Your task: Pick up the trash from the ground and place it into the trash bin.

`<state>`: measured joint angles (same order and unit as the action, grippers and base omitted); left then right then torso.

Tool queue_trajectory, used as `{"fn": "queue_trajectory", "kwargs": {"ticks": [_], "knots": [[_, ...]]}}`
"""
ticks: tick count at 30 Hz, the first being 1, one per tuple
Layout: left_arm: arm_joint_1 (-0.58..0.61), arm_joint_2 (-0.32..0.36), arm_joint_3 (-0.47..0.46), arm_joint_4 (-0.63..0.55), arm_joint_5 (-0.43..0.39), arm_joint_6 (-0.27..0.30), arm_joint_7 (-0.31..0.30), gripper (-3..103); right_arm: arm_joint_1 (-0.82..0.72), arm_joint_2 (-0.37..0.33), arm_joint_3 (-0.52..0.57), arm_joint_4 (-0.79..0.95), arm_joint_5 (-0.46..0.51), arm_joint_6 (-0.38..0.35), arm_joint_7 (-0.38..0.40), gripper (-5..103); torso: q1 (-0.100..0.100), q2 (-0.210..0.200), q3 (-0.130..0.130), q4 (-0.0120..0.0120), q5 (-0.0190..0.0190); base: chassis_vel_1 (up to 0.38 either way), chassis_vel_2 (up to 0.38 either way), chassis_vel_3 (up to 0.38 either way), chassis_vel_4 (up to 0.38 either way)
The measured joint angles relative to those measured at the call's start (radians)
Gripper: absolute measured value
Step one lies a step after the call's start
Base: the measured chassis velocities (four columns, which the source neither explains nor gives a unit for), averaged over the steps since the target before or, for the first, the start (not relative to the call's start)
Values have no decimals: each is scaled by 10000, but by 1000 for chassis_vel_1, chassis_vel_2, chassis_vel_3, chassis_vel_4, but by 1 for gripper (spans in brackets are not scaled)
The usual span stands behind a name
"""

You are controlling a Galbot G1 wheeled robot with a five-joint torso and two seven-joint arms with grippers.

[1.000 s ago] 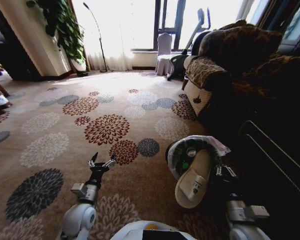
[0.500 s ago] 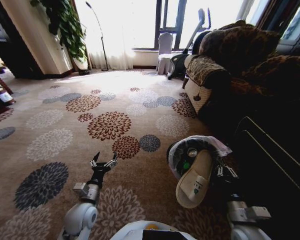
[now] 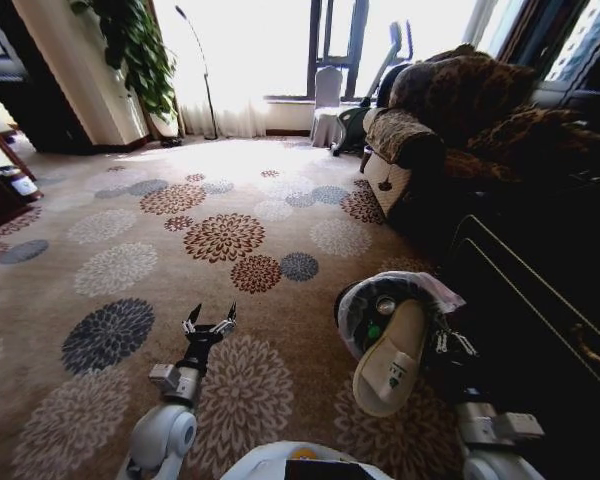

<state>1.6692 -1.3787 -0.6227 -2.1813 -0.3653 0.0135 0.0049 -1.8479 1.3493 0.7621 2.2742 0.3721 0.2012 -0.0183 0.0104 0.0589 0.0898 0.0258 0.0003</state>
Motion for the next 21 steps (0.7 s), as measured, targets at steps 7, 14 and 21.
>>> {"fn": "queue_trajectory", "kwargs": {"ticks": [7,14,21], "knots": [[60,10,1,67,18,-10,26,100,-102,151,149,-35,5,-135,-3,0,-2,1,-3,-1,1,368,-319,-362,312],[33,18,125,171,78,-14,28,100,-385,150,770,-95,99,-437,2,0,-4,3,-4,-2,-8,212,-117,-207,111],[43,-66,258,228,169,-60,31,100,-475,-139,1330,-162,419,-1062,-1,0,6,0,5,3,-5,-55,26,51,-26]]}}
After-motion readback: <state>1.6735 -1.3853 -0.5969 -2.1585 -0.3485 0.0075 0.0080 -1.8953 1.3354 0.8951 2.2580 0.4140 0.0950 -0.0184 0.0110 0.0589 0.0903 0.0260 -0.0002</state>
